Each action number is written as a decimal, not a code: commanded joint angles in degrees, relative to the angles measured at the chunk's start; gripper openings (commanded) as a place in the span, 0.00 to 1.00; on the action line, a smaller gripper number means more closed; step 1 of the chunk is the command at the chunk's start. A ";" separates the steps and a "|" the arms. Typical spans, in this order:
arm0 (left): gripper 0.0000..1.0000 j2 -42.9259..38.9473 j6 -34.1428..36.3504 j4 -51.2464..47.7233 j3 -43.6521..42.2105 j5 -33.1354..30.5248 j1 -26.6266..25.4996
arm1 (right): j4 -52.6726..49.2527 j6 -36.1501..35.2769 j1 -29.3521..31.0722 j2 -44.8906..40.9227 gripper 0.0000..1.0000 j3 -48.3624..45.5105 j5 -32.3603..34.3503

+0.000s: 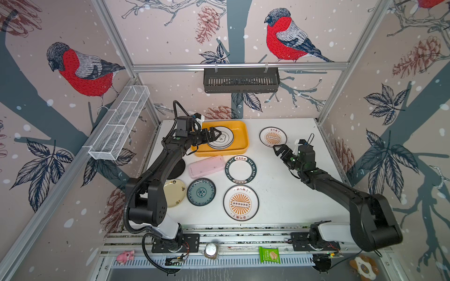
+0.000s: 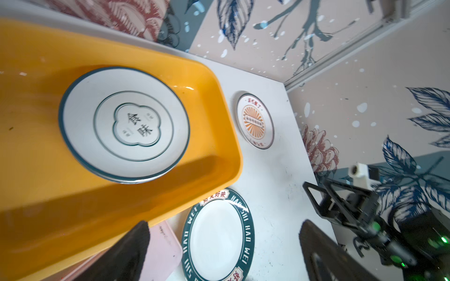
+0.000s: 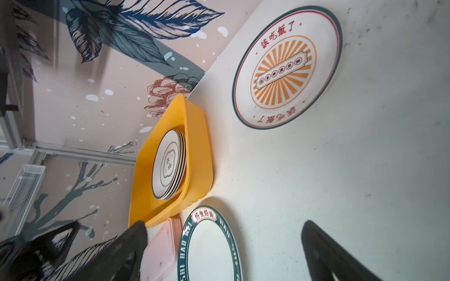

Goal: Place the plates into the plastic bin on the countertop
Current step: 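Open the left gripper and lift it off the plate in the bin, then grip the orange sunburst plate rim with the right gripper and lift it upright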

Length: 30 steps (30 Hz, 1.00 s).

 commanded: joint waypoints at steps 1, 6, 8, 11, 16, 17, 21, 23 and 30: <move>0.96 -3.82 3.65 5.67 -2.23 1.16 -2.58 | 0.37 2.20 -0.79 4.25 1.00 3.31 1.43; 0.96 -7.32 4.72 10.42 -5.32 5.42 -6.46 | 0.69 5.60 -1.96 13.23 1.00 8.71 2.81; 0.96 -7.97 5.20 12.29 -6.47 7.00 -7.79 | 0.86 8.20 -2.79 16.36 1.00 9.98 3.40; 0.96 -8.43 8.36 10.57 -5.96 6.58 -9.35 | 6.12 12.00 -4.42 20.76 0.93 10.76 1.44; 0.96 -9.80 7.77 12.02 -6.89 6.61 -10.16 | 4.28 13.85 -5.03 26.95 0.89 15.50 1.94; 0.96 -9.80 7.77 12.06 -6.93 6.94 -10.24 | 4.51 14.49 -5.06 27.84 0.88 15.94 2.03; 0.96 -9.02 7.44 12.01 -6.90 7.52 -10.35 | 5.35 17.32 -5.06 30.91 0.82 16.68 3.26; 0.96 -8.96 7.34 11.96 -6.66 7.79 -10.35 | 5.84 18.54 -5.06 32.07 0.80 16.78 4.07; 0.96 -9.88 8.26 11.66 -6.72 7.14 -10.43 | 9.44 23.25 -5.02 36.57 0.69 17.22 5.70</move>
